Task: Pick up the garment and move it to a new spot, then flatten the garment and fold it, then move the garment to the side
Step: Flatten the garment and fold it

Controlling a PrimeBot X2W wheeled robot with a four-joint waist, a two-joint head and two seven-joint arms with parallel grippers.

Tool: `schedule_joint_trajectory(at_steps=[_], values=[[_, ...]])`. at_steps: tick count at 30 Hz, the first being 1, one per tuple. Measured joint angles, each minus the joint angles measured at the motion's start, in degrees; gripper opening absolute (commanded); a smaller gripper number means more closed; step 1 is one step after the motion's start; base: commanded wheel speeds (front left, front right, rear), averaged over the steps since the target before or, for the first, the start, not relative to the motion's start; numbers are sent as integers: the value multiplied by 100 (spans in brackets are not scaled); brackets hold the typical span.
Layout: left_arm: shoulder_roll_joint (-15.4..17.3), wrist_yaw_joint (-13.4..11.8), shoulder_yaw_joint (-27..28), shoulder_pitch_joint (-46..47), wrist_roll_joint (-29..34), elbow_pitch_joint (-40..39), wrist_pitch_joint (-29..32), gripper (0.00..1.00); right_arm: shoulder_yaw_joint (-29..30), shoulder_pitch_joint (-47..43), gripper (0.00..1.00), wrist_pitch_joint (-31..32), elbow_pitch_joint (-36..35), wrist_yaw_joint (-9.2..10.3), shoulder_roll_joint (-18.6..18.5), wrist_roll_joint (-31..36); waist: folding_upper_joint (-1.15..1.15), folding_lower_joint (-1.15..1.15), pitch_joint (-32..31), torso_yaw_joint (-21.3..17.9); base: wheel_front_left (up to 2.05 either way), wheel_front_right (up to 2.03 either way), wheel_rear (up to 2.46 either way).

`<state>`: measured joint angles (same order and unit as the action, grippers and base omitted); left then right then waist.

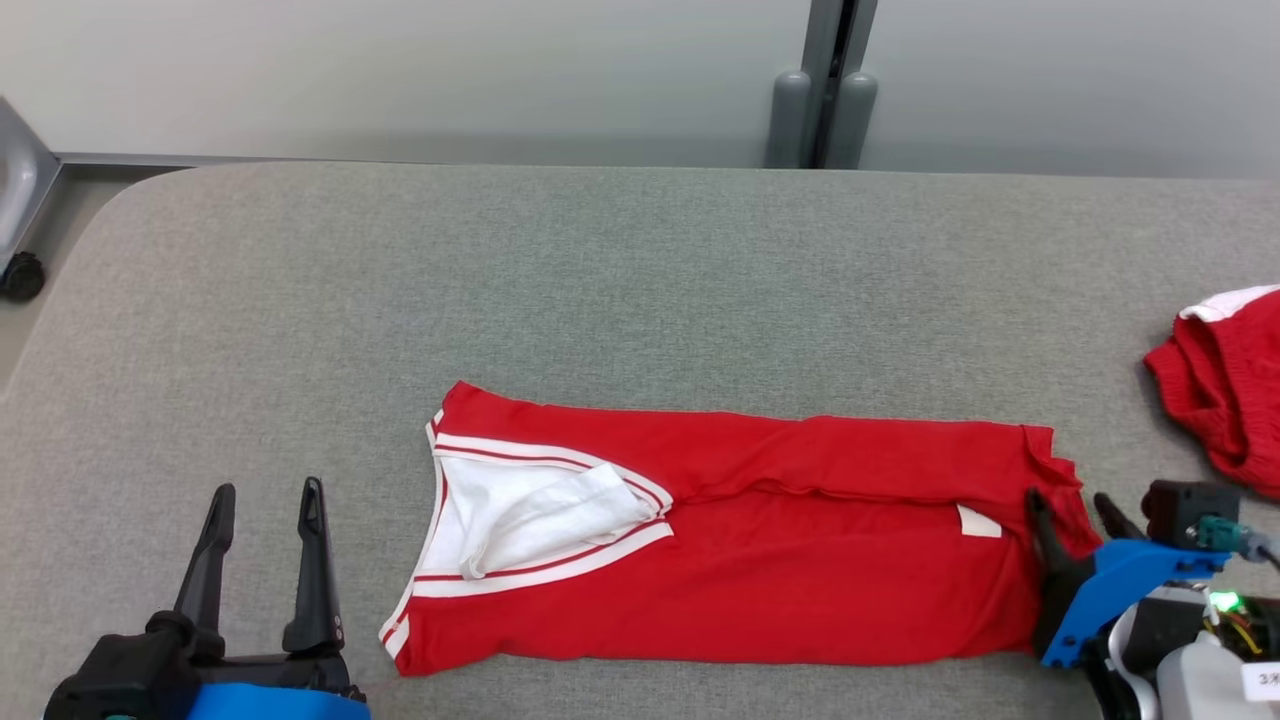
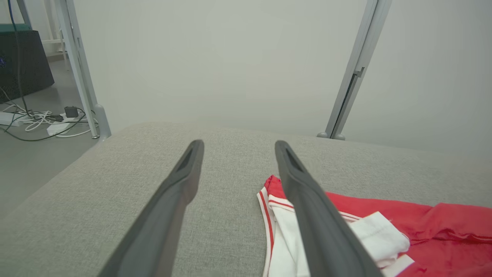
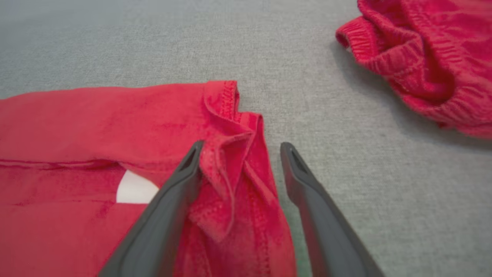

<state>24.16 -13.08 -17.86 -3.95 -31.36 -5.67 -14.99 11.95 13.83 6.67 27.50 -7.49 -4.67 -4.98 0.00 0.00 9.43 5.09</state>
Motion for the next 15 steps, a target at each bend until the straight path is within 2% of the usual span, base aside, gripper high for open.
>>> schedule_joint_trajectory(at_steps=[10,11,13,14,15], values=[[-108,86,121,-65,90,30,0,100,-160,160,100,-608,927,9,113,42,0,0,34,71,0,0,0],[-108,86,143,-66,112,29,0,100,-211,196,52,-668,1017,10,110,73,0,0,42,53,0,0,0],[-110,97,178,-66,122,21,0,100,-312,274,30,-779,1178,12,98,209,0,0,61,17,0,0,0],[-110,101,183,-66,133,19,0,100,-353,326,7,-831,1259,12,96,199,0,0,69,-1,0,0,0],[-110,102,188,-66,158,19,0,100,-403,382,0,-873,1345,12,98,171,0,0,76,-20,0,0,0]])
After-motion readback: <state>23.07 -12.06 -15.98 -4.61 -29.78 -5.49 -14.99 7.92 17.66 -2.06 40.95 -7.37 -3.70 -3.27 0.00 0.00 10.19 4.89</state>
